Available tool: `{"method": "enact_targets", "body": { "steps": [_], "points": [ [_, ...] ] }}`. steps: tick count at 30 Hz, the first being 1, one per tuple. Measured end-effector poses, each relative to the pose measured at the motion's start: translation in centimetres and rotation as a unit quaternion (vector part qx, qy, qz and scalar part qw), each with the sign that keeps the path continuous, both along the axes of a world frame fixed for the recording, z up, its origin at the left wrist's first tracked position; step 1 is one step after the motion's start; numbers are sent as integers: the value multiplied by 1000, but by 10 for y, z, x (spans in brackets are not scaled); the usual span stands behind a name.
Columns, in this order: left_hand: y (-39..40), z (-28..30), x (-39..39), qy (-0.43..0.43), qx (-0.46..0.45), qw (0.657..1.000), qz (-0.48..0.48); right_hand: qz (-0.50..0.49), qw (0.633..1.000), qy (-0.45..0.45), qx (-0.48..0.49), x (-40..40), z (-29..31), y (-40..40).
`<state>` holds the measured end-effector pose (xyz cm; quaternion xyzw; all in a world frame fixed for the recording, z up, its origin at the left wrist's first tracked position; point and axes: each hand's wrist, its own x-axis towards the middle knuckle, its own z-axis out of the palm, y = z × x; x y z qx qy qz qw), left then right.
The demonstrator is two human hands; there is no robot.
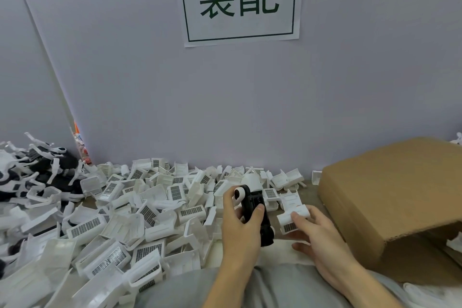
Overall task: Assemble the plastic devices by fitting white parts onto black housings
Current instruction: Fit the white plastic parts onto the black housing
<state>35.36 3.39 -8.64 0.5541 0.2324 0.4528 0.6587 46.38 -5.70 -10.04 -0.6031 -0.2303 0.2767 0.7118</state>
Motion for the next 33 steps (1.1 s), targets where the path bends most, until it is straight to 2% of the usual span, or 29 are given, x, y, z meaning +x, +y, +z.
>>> {"method": "enact_targets", "body": {
  "steps": [7, 10, 15, 18, 25, 30, 33],
  "points": [
    [0, -1, 1, 1, 1, 1000, -5, -99, 994, 16, 34, 6, -4, 5],
    [0, -2, 2, 5, 9, 1000, -6, -95, 994, 25, 45, 6, -3, 4],
    [-1, -2, 2, -3, 8, 1000, 1, -21, 996, -86, -9, -4, -5, 2],
    [-1, -2, 2, 0, 12, 1000, 6, -14, 992, -120, -19, -7, -5, 1],
    [0, -5, 4, 19, 33, 999, 0, -32, 995, -91, -1, 1, -7, 5],
    [2, -6, 4, 13, 24, 1000, -4, -57, 998, -6, 1, 9, -8, 6],
    [1, -5, 4, 1, 15, 1000, -1, -54, 998, -30, -5, 11, -11, 6]
  ]
}}
